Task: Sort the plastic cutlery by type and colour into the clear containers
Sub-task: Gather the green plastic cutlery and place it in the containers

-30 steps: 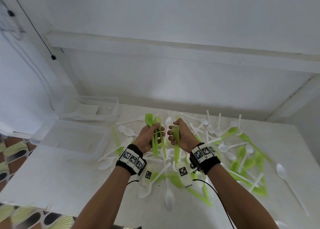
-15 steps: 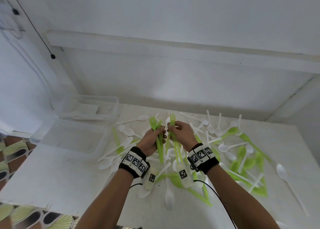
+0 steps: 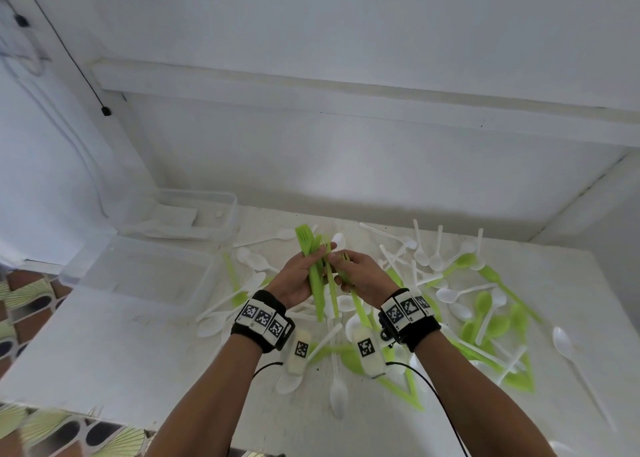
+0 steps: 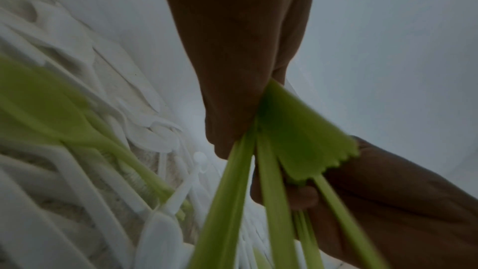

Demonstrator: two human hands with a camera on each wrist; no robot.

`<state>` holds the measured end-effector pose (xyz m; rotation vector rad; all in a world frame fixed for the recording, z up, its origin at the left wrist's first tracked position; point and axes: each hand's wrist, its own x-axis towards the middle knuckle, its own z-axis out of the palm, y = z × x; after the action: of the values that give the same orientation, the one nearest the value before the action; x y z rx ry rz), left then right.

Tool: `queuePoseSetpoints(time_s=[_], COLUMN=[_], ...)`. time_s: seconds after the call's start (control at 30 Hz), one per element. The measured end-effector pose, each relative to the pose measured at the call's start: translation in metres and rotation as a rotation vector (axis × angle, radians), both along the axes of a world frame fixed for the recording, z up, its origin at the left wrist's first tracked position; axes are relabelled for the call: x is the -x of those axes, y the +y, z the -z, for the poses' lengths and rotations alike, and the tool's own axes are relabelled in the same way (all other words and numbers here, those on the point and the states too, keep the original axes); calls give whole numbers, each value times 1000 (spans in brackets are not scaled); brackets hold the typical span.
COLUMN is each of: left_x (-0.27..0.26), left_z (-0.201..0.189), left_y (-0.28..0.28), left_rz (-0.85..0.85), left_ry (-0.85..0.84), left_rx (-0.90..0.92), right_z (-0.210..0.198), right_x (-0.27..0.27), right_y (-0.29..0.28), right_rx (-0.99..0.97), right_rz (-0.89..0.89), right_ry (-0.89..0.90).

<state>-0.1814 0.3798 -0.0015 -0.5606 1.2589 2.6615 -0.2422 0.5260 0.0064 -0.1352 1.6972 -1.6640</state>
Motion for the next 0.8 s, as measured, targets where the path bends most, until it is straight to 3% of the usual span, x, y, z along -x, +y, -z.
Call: queuePoseSetpoints(time_s=[0.1,0.23,0.47,0.6,0.73,0.8], left_x=[-5,-5,-6,1,8,8], left_z=[0,-3,-3,-1,5,6], left_y=[-6,-6,-3,5,8,8], left_rz=[93,90,174,43,-57,-45], left_ry=[-3,11,4,-62,-106,-109], left_rx=[26,8,60,105,180,218], right_z=[1,1,0,0,-7,-7], right_x=[4,0,0,-2,0,2], right_y=[7,8,13,3,-5,-6], right_rx=[-29,38,-42,-127,-105,-158], right_rz=[-56,-47,-42,78,87,82], right_ry=[-68,-179,-165,-32,-236,-212])
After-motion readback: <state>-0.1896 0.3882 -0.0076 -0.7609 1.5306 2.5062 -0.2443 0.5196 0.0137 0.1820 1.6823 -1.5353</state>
